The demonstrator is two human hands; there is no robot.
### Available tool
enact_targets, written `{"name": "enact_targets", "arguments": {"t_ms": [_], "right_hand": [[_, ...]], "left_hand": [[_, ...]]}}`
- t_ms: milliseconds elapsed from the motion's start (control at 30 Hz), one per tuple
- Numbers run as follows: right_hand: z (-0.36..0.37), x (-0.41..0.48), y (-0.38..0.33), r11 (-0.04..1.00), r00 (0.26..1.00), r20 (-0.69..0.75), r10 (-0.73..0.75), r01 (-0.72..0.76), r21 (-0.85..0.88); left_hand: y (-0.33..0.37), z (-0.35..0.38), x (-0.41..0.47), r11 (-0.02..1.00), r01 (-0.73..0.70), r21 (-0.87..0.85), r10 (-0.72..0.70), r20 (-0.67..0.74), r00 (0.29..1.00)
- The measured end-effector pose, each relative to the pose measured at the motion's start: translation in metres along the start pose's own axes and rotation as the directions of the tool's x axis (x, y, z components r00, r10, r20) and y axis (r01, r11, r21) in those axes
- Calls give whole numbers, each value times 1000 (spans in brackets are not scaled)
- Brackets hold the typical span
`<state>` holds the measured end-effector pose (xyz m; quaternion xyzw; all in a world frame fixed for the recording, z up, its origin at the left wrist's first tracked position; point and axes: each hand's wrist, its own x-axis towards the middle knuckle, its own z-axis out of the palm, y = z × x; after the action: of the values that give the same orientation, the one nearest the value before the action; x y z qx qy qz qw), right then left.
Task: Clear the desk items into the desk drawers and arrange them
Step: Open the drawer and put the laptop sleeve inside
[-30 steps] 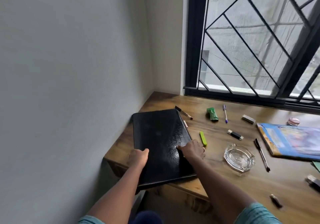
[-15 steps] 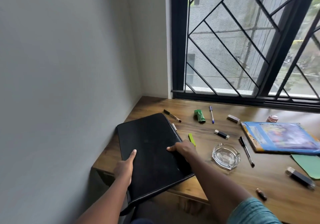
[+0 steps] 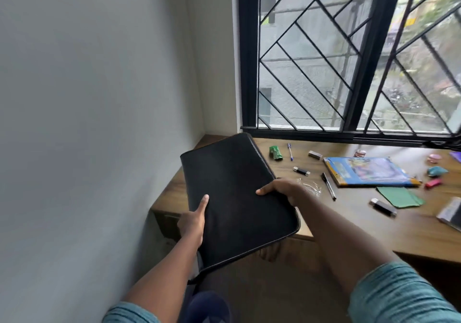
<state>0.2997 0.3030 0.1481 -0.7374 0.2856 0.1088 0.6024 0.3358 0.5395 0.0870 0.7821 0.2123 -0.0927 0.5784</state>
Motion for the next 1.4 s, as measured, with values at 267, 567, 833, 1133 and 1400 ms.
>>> {"name": "enact_targets", "arguments": {"t_ms": [267, 567, 833, 1133, 1400], "right_hand": [[-49, -127, 19, 980, 947, -257, -194, 200, -2], [-137, -236, 59, 932, 794, -525, -306, 137, -337], [-208, -337, 126, 684, 616, -610, -499, -152, -713], [-300, -398, 270, 150, 578, -296, -761, -287, -946], [-336, -379, 378, -97, 552, 32, -834, -88, -991]], "left_hand": [[-26, 17, -105, 992, -75, -102, 94, 204, 975], [18, 110, -228, 970, -131, -205, 238, 683, 690], [51, 162, -387, 928, 200, -315, 254, 926, 280], [-24, 227, -522, 690, 593, -414, 109, 870, 481], [-120, 272, -544, 636, 632, -442, -69, 784, 617]]}}
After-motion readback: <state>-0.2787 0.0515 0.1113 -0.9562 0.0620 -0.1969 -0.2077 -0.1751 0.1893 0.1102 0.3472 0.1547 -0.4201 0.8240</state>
